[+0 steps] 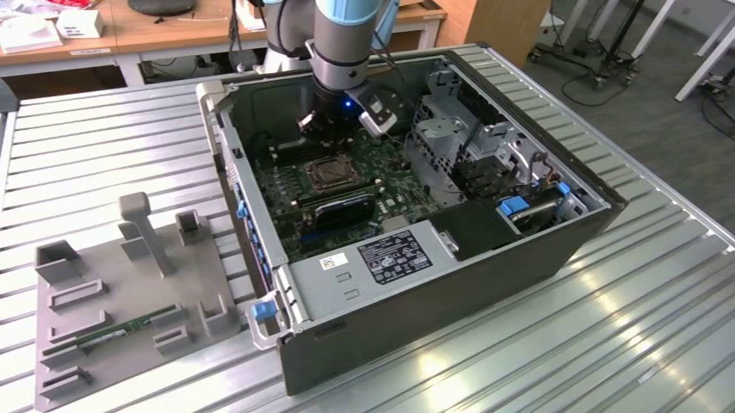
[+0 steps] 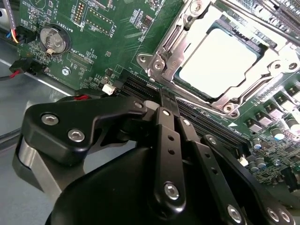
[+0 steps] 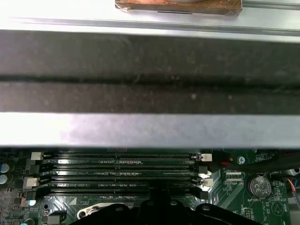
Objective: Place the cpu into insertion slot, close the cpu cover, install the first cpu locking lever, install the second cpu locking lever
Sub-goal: 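Install the first cpu locking lever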
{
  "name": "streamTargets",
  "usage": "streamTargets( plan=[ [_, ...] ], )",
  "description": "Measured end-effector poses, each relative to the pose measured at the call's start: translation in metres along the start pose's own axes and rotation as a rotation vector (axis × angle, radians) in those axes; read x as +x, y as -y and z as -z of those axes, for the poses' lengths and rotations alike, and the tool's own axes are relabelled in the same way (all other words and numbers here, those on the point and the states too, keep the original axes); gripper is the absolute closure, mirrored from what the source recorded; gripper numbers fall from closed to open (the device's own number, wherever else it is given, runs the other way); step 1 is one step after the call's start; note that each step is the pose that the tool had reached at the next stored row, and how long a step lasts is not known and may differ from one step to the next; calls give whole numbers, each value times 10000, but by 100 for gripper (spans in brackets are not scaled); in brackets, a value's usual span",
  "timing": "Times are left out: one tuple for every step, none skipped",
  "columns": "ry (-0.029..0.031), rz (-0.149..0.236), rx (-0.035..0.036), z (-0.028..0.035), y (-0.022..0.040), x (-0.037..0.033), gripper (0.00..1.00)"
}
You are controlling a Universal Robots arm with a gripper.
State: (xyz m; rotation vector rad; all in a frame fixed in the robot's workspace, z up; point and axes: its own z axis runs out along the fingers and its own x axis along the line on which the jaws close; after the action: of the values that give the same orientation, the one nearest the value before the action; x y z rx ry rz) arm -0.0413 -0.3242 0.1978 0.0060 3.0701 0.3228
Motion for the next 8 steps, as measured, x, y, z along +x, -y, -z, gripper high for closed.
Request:
streamTargets(
  plan=[
    [0, 1, 0, -2, 2, 0, 89],
    [-1, 3, 0, -3, 4, 0, 89],
    [-2, 5, 0, -5, 6, 0, 89],
    [-2, 7, 0, -6, 7, 0, 89],
    [-2, 8, 0, -7, 9, 0, 89],
    [-2, 11, 0, -8, 11, 0, 89],
    [-3, 12, 1, -8, 13, 0, 89],
    [-3, 13, 2, -8, 15, 0, 89]
  ],
)
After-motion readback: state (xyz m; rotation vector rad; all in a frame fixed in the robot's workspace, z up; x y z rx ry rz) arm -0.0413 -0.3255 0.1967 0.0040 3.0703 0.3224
